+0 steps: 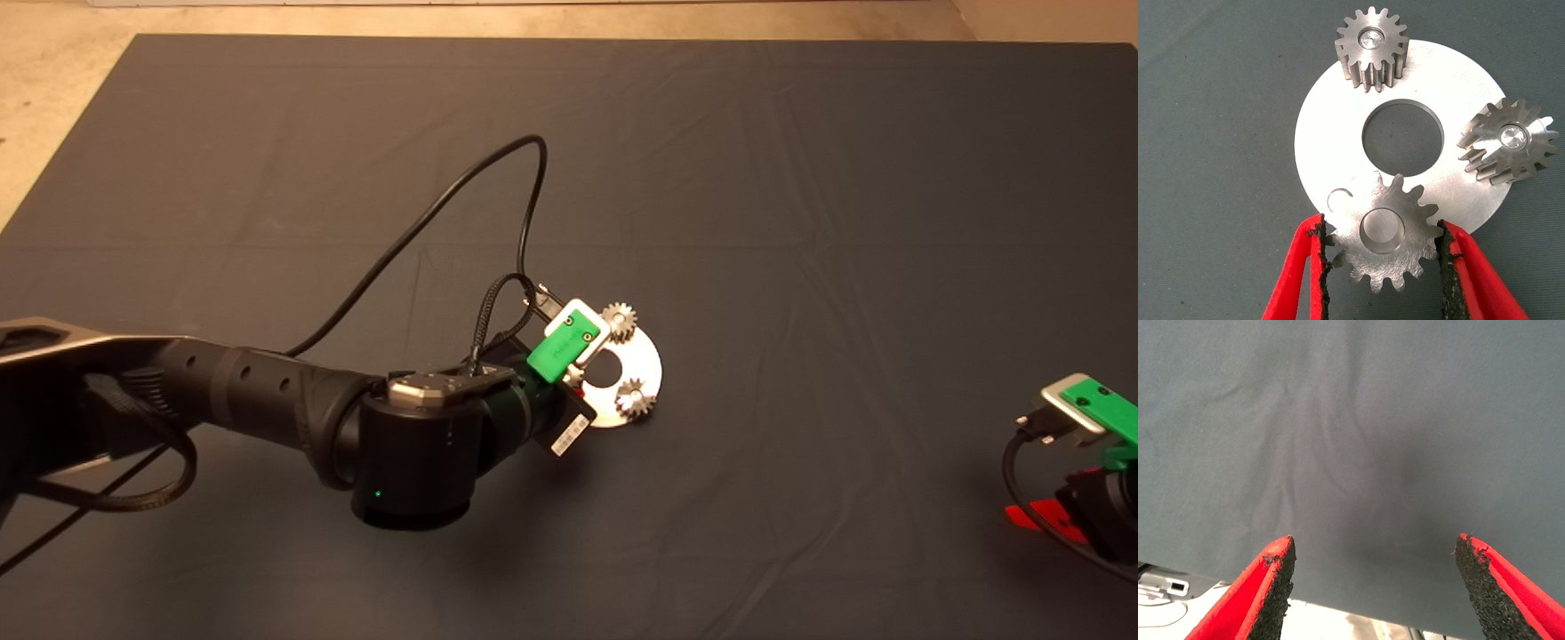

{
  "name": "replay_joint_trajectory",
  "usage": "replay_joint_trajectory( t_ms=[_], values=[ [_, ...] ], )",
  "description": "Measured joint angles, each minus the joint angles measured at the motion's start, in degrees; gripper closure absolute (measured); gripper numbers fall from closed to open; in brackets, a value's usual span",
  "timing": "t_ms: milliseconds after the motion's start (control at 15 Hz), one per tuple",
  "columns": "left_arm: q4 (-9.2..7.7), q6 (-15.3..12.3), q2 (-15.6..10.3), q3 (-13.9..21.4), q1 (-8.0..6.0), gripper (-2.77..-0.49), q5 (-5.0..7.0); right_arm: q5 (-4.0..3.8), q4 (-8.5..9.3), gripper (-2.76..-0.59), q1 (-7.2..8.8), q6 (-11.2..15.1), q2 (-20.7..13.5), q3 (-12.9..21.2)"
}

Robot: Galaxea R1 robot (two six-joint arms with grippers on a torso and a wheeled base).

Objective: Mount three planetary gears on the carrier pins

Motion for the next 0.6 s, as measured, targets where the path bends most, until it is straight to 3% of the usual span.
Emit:
replay_joint_trajectory(
  t_ms=[600],
  values=[
    [0.00,2.64,0.00,-2.04,-0.01,-0.77,-0.02,0.00,0.00,-1.76,0.00,0.00,-0.01,0.00]
  ],
)
